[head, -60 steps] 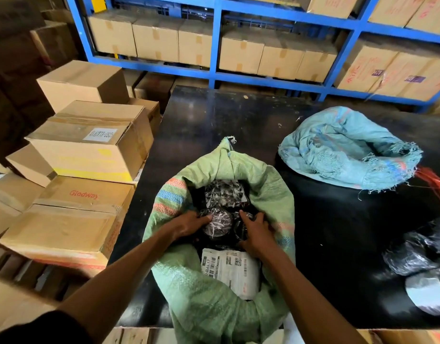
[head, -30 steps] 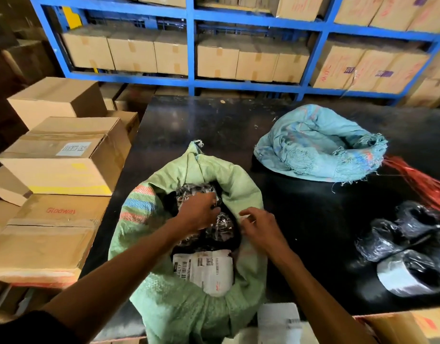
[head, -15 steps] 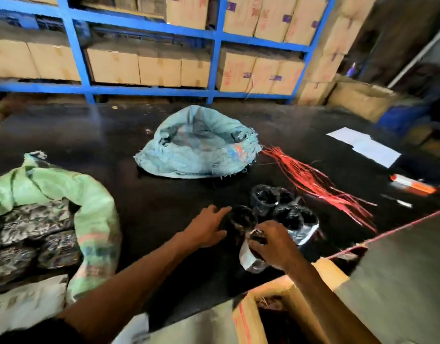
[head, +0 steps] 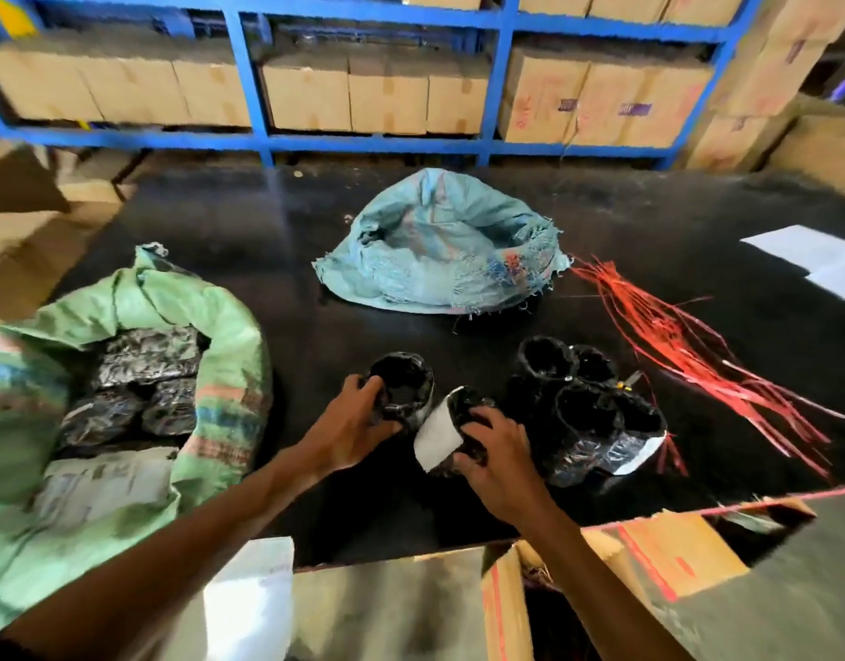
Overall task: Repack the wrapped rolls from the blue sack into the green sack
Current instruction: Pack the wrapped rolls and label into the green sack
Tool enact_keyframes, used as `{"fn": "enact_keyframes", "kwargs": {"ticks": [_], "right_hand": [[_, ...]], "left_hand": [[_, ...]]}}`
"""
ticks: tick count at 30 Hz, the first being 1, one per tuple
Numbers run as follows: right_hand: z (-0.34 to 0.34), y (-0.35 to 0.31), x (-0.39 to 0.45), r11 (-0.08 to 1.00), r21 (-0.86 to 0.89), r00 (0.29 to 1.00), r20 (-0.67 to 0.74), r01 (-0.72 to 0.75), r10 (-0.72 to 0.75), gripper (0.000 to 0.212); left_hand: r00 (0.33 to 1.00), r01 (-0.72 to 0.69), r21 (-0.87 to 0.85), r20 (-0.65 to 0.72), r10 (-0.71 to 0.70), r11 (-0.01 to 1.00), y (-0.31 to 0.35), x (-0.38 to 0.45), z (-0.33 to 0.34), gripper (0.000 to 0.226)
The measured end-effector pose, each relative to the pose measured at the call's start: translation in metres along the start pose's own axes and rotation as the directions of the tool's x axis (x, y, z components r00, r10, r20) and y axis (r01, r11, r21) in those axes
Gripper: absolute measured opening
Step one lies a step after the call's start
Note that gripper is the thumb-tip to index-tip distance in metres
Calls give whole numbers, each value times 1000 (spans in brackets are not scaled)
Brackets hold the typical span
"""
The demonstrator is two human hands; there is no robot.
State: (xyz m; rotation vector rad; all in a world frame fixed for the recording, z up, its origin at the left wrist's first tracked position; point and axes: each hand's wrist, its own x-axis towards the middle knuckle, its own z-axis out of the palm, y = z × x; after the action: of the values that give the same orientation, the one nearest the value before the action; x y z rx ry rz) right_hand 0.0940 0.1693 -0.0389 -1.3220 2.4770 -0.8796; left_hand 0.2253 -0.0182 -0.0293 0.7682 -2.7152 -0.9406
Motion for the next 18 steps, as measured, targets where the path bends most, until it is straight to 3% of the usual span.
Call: {"fn": "enact_keyframes", "kwargs": {"ticks": [3, 6, 9, 11, 15, 18], "right_hand": [[12, -42, 28, 953, 279, 991, 20, 121, -131, 34], [29, -93, 57, 893, 393, 974, -28, 218, -226, 33], [49, -146, 82, 832, 436, 935, -73, 343, -347, 30], [63, -179, 96, 810, 423, 905, -68, 407, -420, 36], [95, -238, 124, 829, 358, 883, 22, 430, -468, 42], [126, -276, 152, 856, 271, 876, 80, 439, -475, 36]], "left_hand": [[972, 96, -68, -208, -109, 993, -16, -26, -59, 36], [904, 173, -117, -376, -205, 978, -37, -54, -114, 38], [822, 271, -200, -461, -335, 942, -69, -80, -159, 30], [772, 355, -281, -450, -449, 892, -94, -91, -180, 32], [649, 507, -466, -346, -677, 725, -165, -100, -208, 61], [651, 558, -473, -260, -714, 681, -214, -91, -225, 56]]}}
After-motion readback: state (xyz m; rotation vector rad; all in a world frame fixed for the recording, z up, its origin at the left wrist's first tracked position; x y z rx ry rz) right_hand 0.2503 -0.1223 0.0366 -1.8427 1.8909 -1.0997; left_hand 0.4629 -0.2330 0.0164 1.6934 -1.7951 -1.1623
